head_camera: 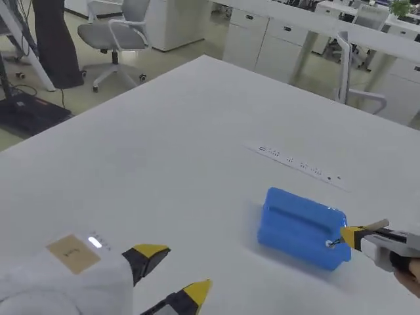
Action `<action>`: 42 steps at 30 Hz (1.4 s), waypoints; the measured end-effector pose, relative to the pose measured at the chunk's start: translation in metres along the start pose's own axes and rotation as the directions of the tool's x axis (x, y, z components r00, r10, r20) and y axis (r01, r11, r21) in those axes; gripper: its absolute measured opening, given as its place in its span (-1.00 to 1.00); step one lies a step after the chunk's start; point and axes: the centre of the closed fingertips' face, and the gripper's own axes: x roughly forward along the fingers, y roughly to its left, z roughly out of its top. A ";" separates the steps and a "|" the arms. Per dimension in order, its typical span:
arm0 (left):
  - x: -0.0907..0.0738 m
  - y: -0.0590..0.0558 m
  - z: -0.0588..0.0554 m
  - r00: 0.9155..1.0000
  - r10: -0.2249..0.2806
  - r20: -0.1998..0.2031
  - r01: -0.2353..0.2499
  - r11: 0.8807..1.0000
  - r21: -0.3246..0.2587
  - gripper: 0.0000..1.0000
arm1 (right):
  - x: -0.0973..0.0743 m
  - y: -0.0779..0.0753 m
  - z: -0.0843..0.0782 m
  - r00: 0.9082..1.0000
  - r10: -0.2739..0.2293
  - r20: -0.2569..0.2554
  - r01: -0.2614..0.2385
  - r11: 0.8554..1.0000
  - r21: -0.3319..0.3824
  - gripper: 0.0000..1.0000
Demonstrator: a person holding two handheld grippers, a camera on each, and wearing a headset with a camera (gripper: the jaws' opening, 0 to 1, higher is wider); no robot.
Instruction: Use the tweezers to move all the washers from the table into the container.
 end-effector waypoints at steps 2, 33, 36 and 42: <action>-0.001 -0.003 -0.002 1.000 -0.005 -0.007 0.006 1.000 0.008 -0.32 | 0.008 -0.001 0.000 1.000 0.005 -0.021 -0.004 1.000 0.007 -0.96; -0.014 -0.005 -0.010 0.997 0.065 -0.046 -0.063 0.996 0.058 -0.33 | 0.040 -0.003 -0.012 0.989 0.075 -0.124 -0.084 0.994 -0.069 -0.95; -0.015 -0.004 -0.007 0.997 0.068 -0.036 -0.066 0.996 0.053 -0.36 | 0.020 0.011 0.006 0.993 0.097 -0.072 -0.107 0.983 -0.149 -0.96; -0.015 0.000 -0.006 0.997 0.063 -0.033 -0.061 0.997 0.045 -0.41 | -0.009 0.057 0.005 0.974 0.194 -0.122 -0.226 0.894 -0.387 -0.97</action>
